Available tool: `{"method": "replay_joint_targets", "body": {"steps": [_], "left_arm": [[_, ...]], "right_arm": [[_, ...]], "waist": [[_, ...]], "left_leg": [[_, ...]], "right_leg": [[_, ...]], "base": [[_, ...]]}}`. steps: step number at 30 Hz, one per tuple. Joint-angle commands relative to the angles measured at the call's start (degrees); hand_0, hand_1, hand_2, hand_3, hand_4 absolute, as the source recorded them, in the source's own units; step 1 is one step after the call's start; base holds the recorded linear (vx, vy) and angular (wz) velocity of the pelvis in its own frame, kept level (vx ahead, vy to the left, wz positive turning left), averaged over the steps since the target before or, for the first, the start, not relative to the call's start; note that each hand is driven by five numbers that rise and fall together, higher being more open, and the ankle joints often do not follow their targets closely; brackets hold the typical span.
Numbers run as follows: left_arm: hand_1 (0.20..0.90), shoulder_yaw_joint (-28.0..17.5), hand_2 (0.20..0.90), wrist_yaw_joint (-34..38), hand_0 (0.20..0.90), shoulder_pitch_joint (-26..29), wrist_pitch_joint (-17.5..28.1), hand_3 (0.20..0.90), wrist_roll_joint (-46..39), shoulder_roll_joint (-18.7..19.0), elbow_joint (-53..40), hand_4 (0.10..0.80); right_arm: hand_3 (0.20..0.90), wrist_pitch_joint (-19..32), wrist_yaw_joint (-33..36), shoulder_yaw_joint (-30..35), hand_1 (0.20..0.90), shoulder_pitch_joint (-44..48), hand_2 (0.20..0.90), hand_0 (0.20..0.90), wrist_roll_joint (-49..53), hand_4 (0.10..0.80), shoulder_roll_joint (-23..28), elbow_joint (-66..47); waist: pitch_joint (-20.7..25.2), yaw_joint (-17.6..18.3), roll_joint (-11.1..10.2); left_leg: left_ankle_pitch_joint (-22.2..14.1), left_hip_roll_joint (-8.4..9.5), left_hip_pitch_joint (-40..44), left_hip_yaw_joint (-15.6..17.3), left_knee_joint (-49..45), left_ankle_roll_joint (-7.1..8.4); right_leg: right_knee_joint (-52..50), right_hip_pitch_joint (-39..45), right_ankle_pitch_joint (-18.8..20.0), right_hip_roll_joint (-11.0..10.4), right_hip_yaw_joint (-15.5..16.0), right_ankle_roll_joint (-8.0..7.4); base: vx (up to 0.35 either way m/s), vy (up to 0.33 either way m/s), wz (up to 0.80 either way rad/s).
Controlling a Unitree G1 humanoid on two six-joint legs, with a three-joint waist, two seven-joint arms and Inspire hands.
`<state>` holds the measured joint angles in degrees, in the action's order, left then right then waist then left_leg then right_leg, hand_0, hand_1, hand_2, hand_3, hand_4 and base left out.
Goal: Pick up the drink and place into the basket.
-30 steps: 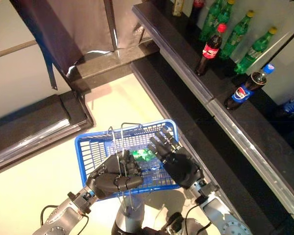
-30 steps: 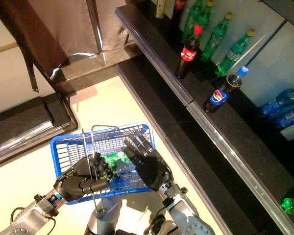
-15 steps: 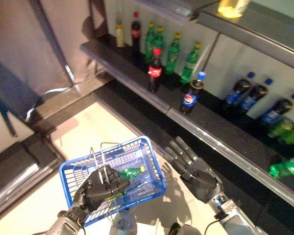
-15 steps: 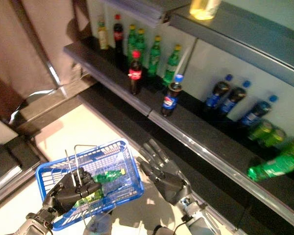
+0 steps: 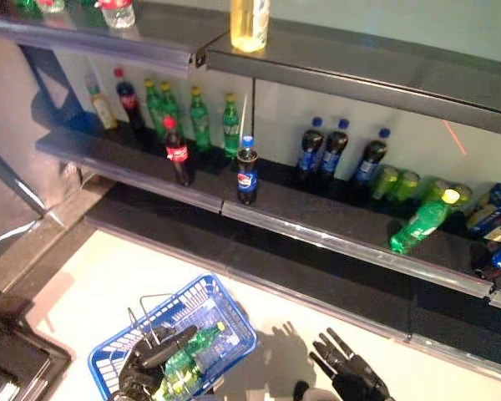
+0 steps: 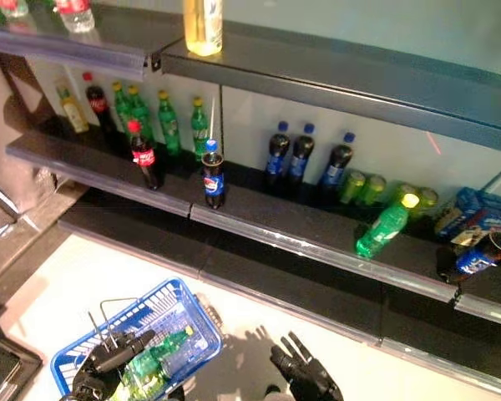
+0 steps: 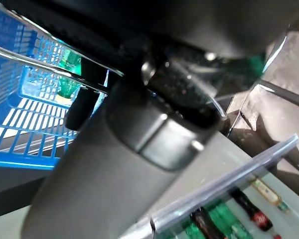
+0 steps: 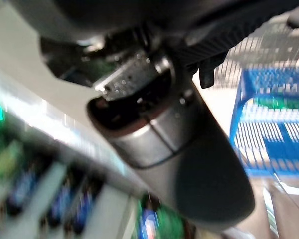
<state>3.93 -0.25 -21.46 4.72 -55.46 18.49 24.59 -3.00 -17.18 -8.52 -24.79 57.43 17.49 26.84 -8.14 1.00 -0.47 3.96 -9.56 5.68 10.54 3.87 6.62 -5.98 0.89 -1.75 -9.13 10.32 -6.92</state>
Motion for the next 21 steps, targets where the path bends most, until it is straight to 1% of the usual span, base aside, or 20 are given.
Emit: {"method": "replay_joint_targets", "body": {"steps": [1,2,3,5,6,7,8,9,10,11,12,13,14,15,16,17,18,19,21], "left_arm": [[0.3,1.1,0.3,-2.5,0.3,6.2,8.5,0.2,-0.8,-1.6,-6.4,0.1],[0.3,1.6,0.3,-1.5,0.3,7.5,9.6,0.2,0.8,-2.3,-3.0,0.1],[0.3,1.8,0.3,-0.5,0.3,8.0,9.7,0.2,1.9,-2.5,-1.8,0.1],[0.3,2.0,0.3,0.5,0.3,9.0,10.2,0.2,2.8,-2.9,1.9,0.1],[0.3,1.6,0.3,2.2,0.3,10.0,10.4,0.2,4.6,-3.4,5.9,0.1],[0.3,1.5,0.3,2.8,0.3,10.2,10.2,0.2,5.0,-3.5,6.5,0.1],[0.3,0.3,0.3,3.6,0.3,11.2,10.5,0.2,4.3,-4.1,11.3,0.1],[0.3,0.0,0.3,3.4,0.3,11.3,10.7,0.2,4.1,-4.3,12.2,0.1],[0.3,-1.2,0.3,4.0,0.3,11.8,10.8,0.2,3.2,-5.1,15.1,0.1],[0.3,-1.7,0.3,4.3,0.3,11.9,10.6,0.2,1.9,-5.5,16.1,0.1],[0.3,-3.5,0.3,5.5,0.3,12.6,9.8,0.2,-4.1,-6.9,19.6,0.1],[0.3,-4.5,0.3,5.4,0.3,13.0,9.5,0.2,-5.6,-7.5,21.2,0.1],[0.3,-7.0,0.3,7.0,0.3,14.3,7.9,0.2,-11.0,-8.8,24.8,0.1],[0.3,-7.8,0.3,7.0,0.3,14.7,8.0,0.2,-11.3,-9.2,26.0,0.1],[0.3,-9.1,0.3,7.3,0.3,15.3,8.3,0.2,-10.7,-9.8,28.6,0.1],[0.3,-9.2,0.3,7.3,0.3,15.5,8.4,0.2,-10.3,-9.8,29.0,0.1],[0.3,-9.4,0.3,7.4,0.3,16.1,9.7,0.2,-9.6,-10.3,31.1,0.1],[0.3,-9.3,0.3,8.3,0.3,16.1,10.5,0.2,-11.5,-10.9,32.1,0.1],[0.3,-9.5,0.3,8.6,0.3,16.1,10.5,0.2,-11.8,-11.2,32.4,0.1]], "right_arm": [[0.9,4.0,11.3,0.5,0.9,4.3,0.9,0.9,-12.8,0.8,-1.8,4.0],[0.9,4.1,14.7,0.2,0.9,6.2,0.9,0.9,-18.5,0.8,-2.3,9.9],[0.9,3.5,16.3,0.2,0.9,6.9,0.9,0.9,-19.8,0.8,-2.6,11.8],[0.9,4.0,18.0,0.3,0.9,8.5,0.9,0.9,-21.8,0.8,-3.0,16.3],[0.9,3.9,19.8,0.1,0.9,10.2,0.9,0.9,-25.1,0.8,-3.1,19.3],[0.9,3.7,20.1,0.0,0.9,10.6,0.9,0.9,-26.1,0.8,-3.1,19.8],[0.9,3.4,20.8,-0.8,0.9,11.8,0.9,0.9,-29.1,0.8,-2.8,21.9],[0.9,3.4,20.7,-0.9,0.9,11.9,0.9,0.9,-29.2,0.8,-2.8,22.2],[0.9,3.0,20.1,-0.9,0.9,12.4,0.9,0.9,-29.9,0.8,-2.7,22.9],[0.9,2.9,19.9,-1.0,0.9,12.5,0.9,0.9,-30.5,0.8,-2.6,23.1],[0.9,2.7,20.1,-1.3,0.9,12.8,0.9,0.9,-33.3,0.8,-2.4,24.1],[0.9,3.0,20.2,-1.3,0.9,12.9,0.9,0.9,-33.9,0.8,-2.3,24.8],[0.9,2.9,20.4,-1.3,0.9,13.4,0.9,0.9,-35.0,0.8,-2.3,27.2],[0.9,2.9,20.5,-1.4,0.9,13.8,0.9,0.9,-35.1,0.8,-2.4,28.1],[0.9,2.4,21.0,-1.8,0.9,14.8,0.9,0.9,-36.7,0.8,-2.4,30.5],[0.9,2.3,21.1,-1.8,0.9,15.0,0.9,0.9,-37.2,0.8,-2.4,31.0],[0.9,1.6,21.6,-2.7,0.9,16.4,0.9,0.9,-40.5,0.8,-2.2,33.6],[0.9,1.3,21.9,-3.6,0.9,17.3,0.9,0.9,-43.8,0.8,-1.8,35.4],[0.9,1.0,22.4,-4.0,0.9,17.6,0.9,0.9,-45.0,0.8,-1.7,36.1]], "waist": [[-0.1,0.4,-0.5],[0.1,0.5,-0.1],[0.1,0.6,0.0],[0.2,0.7,0.3],[0.2,0.9,0.6],[0.2,1.0,0.6],[0.3,1.3,0.8],[0.3,1.4,0.8],[0.3,1.6,0.8],[0.2,1.6,0.8],[-0.1,1.8,1.0],[-0.2,1.8,1.0],[-0.7,2.1,0.6],[-0.7,2.2,0.3],[-0.7,2.1,-0.6],[-0.7,2.1,-0.7],[-0.4,1.4,-1.3],[0.0,0.5,-1.5],[0.4,0.1,-1.5]], "left_leg": [[0.0,0.4,-0.4,2.3,-1.1,-0.69],[-0.2,0.15,-0.4,2.7,-1.3,-0.72],[-0.4,0.06,-0.3,2.8,-1.3,-0.71],[-0.5,-0.2,-0.1,2.9,-1.4,-0.62],[-0.4,-0.63,0.3,3.2,-1.2,-0.44],[-0.3,-0.74,0.3,3.2,-1.2,-0.39],[0.4,-1.88,0.3,3.8,-1.2,0.3],[0.6,-2.12,0.2,3.9,-1.3,0.46],[1.6,-3.4,-0.7,4.4,-2.1,1.2],[2.4,-3.97,-1.2,4.4,-2.5,1.54],[5.4,-5.52,-3.0,4.3,-4.2,2.45],[6.0,-5.77,-3.7,4.8,-5.1,2.51],[6.5,-5.7,-5.4,6.1,-8.1,2.34],[5.0,-4.66,-5.6,6.0,-9.5,1.69],[1.1,-1.45,-6.1,4.9,-12.7,-0.01],[0.3,-0.81,-6.2,4.6,-13.3,-0.33],[-4.2,4.75,-6.8,0.8,-16.9,-2.43],[-7.3,10.01,-7.4,-3.3,-19.8,-4.21],[-8.2,12.14,-7.7,-4.8,-20.5,-4.86]], "right_leg": [[1.4,4.4,-0.4,-0.5,0.2,-0.06],[1.1,3.9,-0.5,-0.4,0.1,0.14],[0.9,3.8,-0.6,-0.3,0.1,0.22],[0.7,3.6,-0.8,0.1,-0.1,0.51],[0.6,3.5,-1.1,0.8,-0.5,0.98],[0.6,3.4,-1.2,1.0,-0.6,1.11],[0.7,3.1,-1.4,2.0,-1.3,1.82],[0.8,3.1,-1.4,2.3,-1.4,1.98],[1.2,2.9,-1.4,3.2,-1.9,2.65],[1.4,2.9,-1.4,3.6,-2.1,2.92],[1.7,3.0,-1.6,5.0,-2.5,3.76],[1.8,3.1,-1.6,5.2,-2.3,3.97],[1.9,3.6,-1.7,5.5,-1.5,4.56],[2.1,3.5,-1.5,5.2,-1.3,4.6],[2.5,3.3,-1.0,4.6,-1.4,4.73],[2.6,3.3,-0.9,4.5,-1.5,4.74],[3.3,3.0,-0.3,4.3,-2.6,4.75],[3.7,2.6,0.2,4.6,-4.2,4.55],[4.0,2.3,0.6,4.8,-4.9,4.38]], "base": [[-0.086,-0.09,-0.07],[-0.104,-0.12,-0.06],[-0.095,-0.122,-0.19],[-0.076,-0.144,-0.24],[-0.081,-0.187,-0.14],[-0.127,-0.298,-0.19],[-0.089,-0.205,-0.21],[-0.143,-0.293,-0.29],[-0.105,-0.193,-0.23],[-0.169,-0.296,-0.24],[-0.124,-0.2,-0.14],[-0.181,-0.276,-0.15],[-0.125,-0.188,-0.08],[-0.148,-0.236,-0.03],[-0.069,-0.122,0.05],[-0.068,-0.136,0.01],[-0.025,-0.076,-0.34],[-0.021,-0.072,-0.67],[0.012,-0.018,-0.96]]}}
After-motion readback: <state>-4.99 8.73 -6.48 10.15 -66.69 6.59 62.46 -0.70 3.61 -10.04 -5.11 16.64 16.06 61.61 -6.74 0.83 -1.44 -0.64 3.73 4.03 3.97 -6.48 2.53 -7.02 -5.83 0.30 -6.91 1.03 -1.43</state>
